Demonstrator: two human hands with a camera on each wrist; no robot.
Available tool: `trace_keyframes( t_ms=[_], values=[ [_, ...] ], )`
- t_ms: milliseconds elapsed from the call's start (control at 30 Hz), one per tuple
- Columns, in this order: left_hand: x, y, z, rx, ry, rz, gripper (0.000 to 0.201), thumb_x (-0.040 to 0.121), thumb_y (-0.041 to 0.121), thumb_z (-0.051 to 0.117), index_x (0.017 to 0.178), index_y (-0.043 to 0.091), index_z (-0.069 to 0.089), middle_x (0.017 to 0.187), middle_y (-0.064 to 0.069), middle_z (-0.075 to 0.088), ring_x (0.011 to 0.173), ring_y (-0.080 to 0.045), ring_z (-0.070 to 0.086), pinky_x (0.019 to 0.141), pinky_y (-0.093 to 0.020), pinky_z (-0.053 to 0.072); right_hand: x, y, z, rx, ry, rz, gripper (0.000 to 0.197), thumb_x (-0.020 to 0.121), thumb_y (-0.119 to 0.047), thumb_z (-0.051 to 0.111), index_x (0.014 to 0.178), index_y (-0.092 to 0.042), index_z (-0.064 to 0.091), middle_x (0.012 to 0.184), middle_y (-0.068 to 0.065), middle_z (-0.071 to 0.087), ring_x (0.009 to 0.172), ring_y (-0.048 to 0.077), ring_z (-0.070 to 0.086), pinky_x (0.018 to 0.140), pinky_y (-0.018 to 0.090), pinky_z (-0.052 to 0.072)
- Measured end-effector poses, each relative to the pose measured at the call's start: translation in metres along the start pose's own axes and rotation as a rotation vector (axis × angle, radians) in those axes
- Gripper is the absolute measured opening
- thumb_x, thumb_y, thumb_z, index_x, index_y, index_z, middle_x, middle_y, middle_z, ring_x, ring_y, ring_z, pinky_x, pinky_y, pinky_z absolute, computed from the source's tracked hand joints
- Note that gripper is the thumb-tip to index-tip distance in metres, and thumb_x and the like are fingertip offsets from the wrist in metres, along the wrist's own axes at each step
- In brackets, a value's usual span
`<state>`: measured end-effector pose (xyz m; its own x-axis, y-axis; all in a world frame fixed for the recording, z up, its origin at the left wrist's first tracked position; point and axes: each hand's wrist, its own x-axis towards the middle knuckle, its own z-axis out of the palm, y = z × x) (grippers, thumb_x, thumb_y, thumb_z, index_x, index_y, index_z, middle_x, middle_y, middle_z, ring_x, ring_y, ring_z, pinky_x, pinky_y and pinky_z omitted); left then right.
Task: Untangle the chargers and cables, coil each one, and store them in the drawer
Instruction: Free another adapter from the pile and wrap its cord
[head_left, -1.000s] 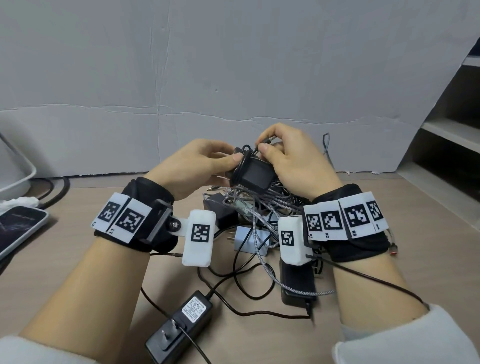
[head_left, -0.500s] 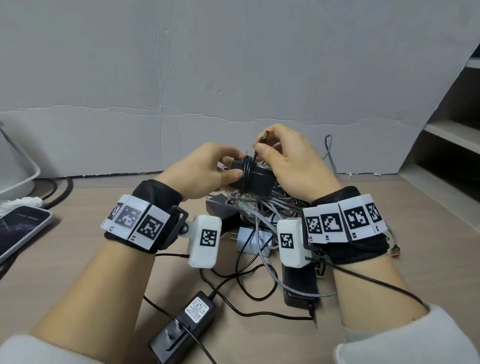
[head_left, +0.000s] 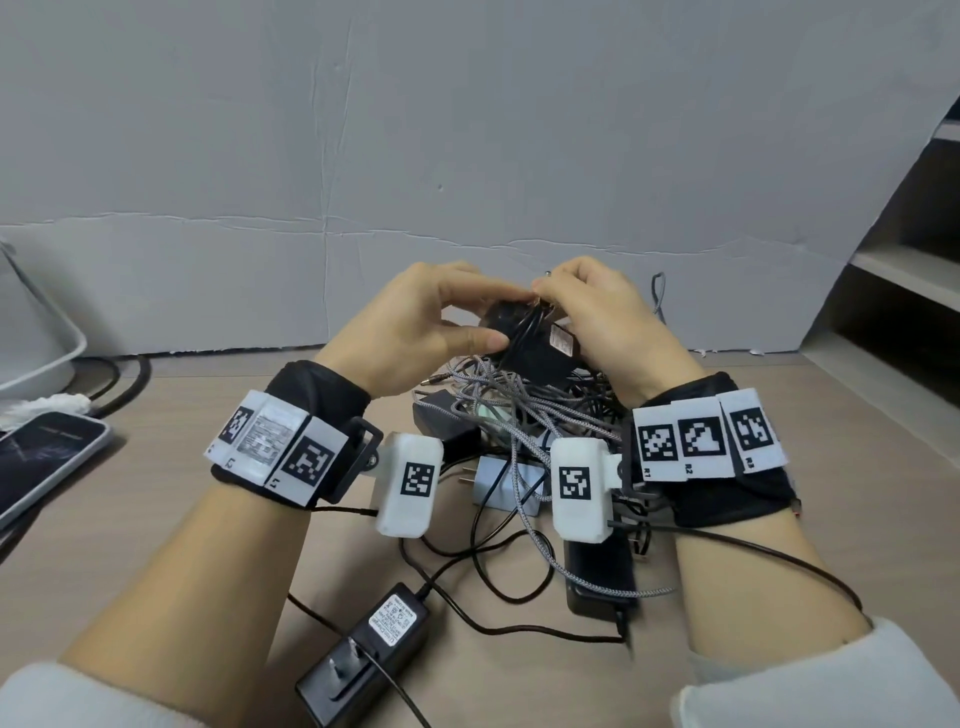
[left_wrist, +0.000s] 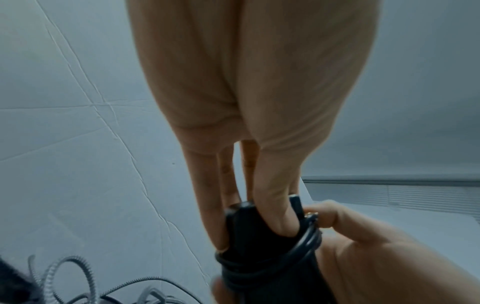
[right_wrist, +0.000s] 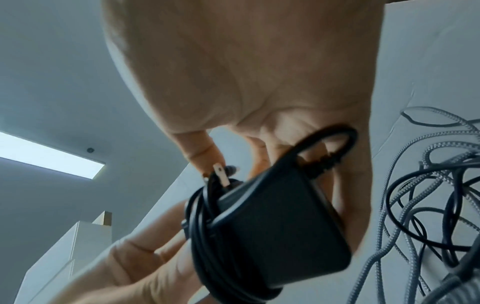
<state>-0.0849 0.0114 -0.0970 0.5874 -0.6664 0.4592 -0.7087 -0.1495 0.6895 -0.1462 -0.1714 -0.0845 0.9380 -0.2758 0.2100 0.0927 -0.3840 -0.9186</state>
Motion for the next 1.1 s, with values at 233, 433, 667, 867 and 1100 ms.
trace_keyframes(
  t_ms=[233, 433, 667, 867, 1100],
  values=[
    [0.008, 0.013, -0.005, -0.149, -0.026, 0.027, 0.044, 0.085, -0.005, 0.073, 0.127, 0.008, 0.067, 0.119, -0.004, 0.072, 0.117, -0.016, 0.066, 0.097, -0.025, 0.051, -0.012, -0.007, -0.010, 0.325, -0.215, 0.075, 0.029, 0.099, -0.031, 0.052, 0.103, -0.007, 0.068, 0.094, 0.025, 0.070, 0.079, 0.039, 0.063, 0.064, 0.040, 0.053],
    [0.022, 0.039, -0.002, -0.194, -0.085, -0.157, 0.043, 0.097, 0.004, 0.063, 0.138, 0.010, 0.057, 0.134, -0.001, 0.065, 0.121, -0.008, 0.063, 0.101, -0.024, 0.052, -0.009, -0.016, -0.028, 0.243, -0.068, 0.076, 0.020, 0.095, -0.026, 0.060, 0.103, -0.009, 0.067, 0.091, 0.016, 0.066, 0.064, 0.027, 0.061, 0.043, 0.023, 0.045],
    [0.042, 0.084, 0.019, -0.547, -0.119, -0.607, 0.049, 0.099, 0.046, 0.057, 0.117, 0.001, 0.062, 0.104, -0.023, 0.063, 0.088, -0.039, 0.071, 0.087, -0.048, 0.061, -0.029, -0.030, -0.057, -0.185, -0.009, -0.141, 0.060, 0.085, -0.027, 0.079, 0.138, -0.019, 0.051, 0.115, -0.001, 0.057, 0.097, 0.008, 0.062, 0.074, 0.011, 0.047],
    [0.044, 0.120, 0.056, -0.693, -0.172, -0.588, 0.020, 0.101, 0.010, 0.055, 0.108, -0.007, 0.062, 0.089, -0.017, 0.073, 0.076, -0.026, 0.074, 0.066, -0.034, 0.062, -0.068, -0.032, -0.095, -0.401, -0.062, -0.177, 0.070, 0.079, -0.018, 0.081, 0.143, -0.017, 0.050, 0.125, -0.003, 0.062, 0.104, 0.010, 0.063, 0.079, 0.012, 0.049],
    [0.042, 0.166, 0.128, -0.663, -0.161, -0.503, 0.012, 0.094, 0.001, 0.064, 0.102, -0.008, 0.066, 0.092, -0.019, 0.070, 0.077, -0.029, 0.074, 0.067, -0.038, 0.061, -0.132, -0.018, -0.164, -0.505, 0.004, -0.137, 0.070, 0.075, -0.021, 0.085, 0.137, -0.021, 0.053, 0.120, -0.005, 0.062, 0.105, 0.012, 0.061, 0.087, 0.023, 0.054]
  ],
)
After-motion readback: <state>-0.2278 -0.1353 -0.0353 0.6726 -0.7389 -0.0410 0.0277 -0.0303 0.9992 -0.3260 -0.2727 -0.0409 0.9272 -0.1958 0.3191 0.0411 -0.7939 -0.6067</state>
